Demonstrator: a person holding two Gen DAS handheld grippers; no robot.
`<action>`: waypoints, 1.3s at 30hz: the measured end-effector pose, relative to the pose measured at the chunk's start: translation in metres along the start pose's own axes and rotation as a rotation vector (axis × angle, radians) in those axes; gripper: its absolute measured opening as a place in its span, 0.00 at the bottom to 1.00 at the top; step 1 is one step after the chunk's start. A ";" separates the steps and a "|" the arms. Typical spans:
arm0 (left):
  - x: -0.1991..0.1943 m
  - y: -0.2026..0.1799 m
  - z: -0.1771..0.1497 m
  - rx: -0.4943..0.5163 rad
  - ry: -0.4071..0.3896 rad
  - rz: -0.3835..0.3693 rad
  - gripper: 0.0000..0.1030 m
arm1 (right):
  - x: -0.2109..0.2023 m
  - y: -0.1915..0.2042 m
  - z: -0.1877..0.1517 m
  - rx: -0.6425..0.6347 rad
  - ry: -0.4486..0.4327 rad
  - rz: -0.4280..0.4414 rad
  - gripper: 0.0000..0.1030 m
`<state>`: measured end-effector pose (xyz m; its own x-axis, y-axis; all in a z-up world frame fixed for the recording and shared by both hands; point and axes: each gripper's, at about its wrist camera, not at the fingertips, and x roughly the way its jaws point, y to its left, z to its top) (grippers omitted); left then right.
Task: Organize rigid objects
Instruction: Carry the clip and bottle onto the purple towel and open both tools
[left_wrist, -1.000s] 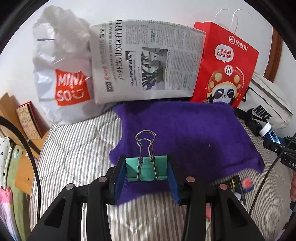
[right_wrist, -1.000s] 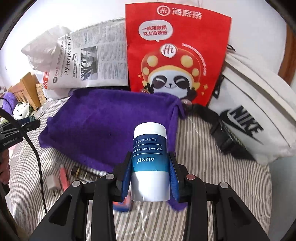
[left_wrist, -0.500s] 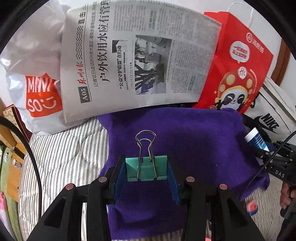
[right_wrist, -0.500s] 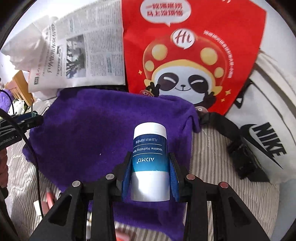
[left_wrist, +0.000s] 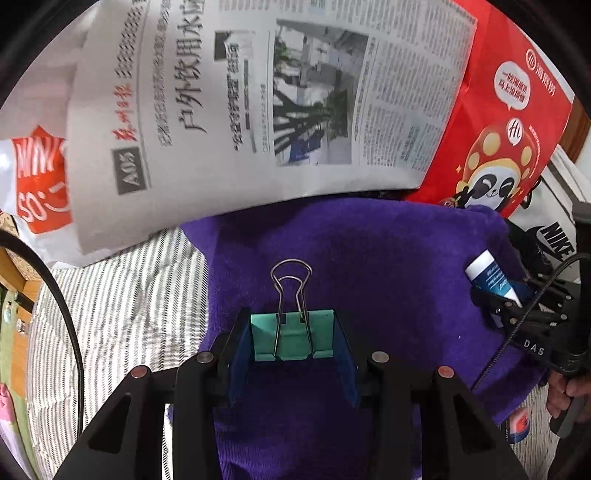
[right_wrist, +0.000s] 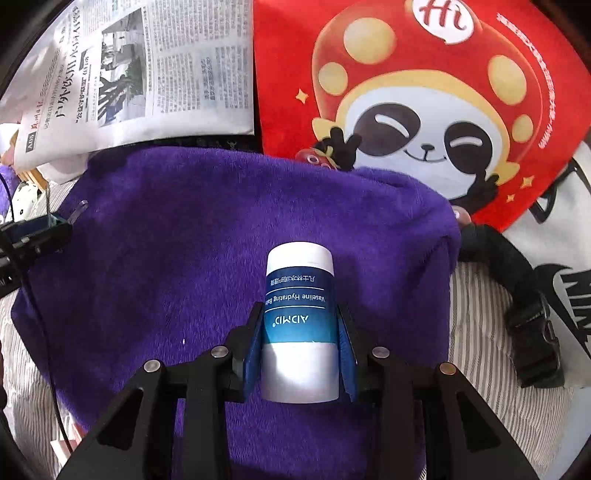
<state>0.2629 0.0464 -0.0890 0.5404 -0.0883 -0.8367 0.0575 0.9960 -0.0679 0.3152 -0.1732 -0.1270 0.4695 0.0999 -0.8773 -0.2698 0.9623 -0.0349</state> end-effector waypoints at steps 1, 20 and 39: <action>0.003 -0.001 0.000 0.000 0.005 0.001 0.38 | 0.000 0.001 0.001 0.001 -0.001 -0.002 0.35; 0.017 0.011 0.008 -0.036 0.018 -0.074 0.38 | -0.004 0.006 0.004 0.011 -0.014 0.039 0.35; 0.046 -0.009 0.022 0.049 0.051 0.031 0.38 | 0.005 -0.013 0.023 0.016 -0.005 0.034 0.35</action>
<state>0.3053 0.0329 -0.1146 0.4991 -0.0553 -0.8648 0.0829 0.9964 -0.0159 0.3405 -0.1798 -0.1204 0.4642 0.1337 -0.8756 -0.2721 0.9623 0.0027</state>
